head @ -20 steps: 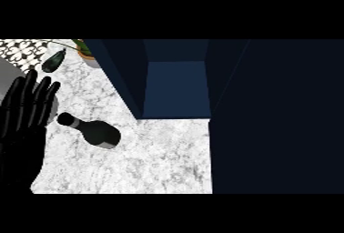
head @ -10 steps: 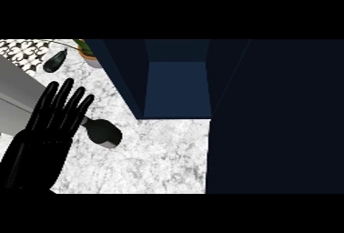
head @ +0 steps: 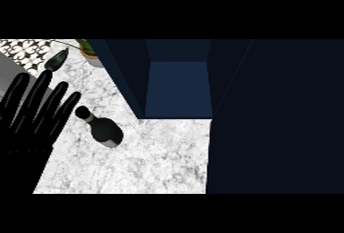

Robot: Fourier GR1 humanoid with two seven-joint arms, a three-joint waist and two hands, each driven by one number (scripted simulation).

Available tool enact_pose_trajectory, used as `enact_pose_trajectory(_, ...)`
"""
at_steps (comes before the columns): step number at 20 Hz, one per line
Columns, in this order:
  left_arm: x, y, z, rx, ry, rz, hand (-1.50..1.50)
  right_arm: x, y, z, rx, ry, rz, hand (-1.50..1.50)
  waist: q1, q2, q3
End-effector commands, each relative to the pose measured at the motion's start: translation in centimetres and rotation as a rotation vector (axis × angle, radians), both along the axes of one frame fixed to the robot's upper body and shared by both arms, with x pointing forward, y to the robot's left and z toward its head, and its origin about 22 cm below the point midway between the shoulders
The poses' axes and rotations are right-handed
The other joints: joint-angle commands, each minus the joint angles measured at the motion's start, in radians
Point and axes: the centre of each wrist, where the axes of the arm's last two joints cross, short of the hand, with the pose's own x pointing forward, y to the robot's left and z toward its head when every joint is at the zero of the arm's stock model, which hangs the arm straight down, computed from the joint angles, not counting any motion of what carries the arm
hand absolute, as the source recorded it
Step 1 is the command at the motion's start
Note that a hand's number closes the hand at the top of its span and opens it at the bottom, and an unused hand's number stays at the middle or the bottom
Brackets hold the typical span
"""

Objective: Pick up the wine, place it into the cabinet and close the cabinet

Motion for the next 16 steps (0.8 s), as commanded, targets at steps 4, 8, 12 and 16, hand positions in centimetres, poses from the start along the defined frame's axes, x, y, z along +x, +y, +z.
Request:
enact_pose_trajectory(4, -1.1, -0.4, 2.8, -0.033, 0.022, 0.021, -1.50, -2.8, -0.1, 1.5, -0.003, 0.004, 0.029, -1.50, -0.006, -0.001, 0.001)
enact_pose_trajectory(8, 0.8, 0.4, 2.2, -0.029, 0.044, 0.060, -1.50, -2.5, 0.1, 2.4, 0.019, -0.006, 0.000, -1.50, -0.006, 0.000, 0.000)
enact_pose_trajectory(12, -3.2, 0.9, 3.4, -0.028, 0.040, 0.074, -1.50, -1.4, 0.8, 3.6, 0.018, -0.014, -0.017, -1.50, 0.003, -0.001, 0.000)
enact_pose_trajectory(16, -1.1, 2.8, 4.3, -0.019, 0.060, 0.124, -1.50, -2.3, 0.5, 3.7, 0.004, -0.011, 0.000, -1.50, -0.002, -0.001, 0.000)
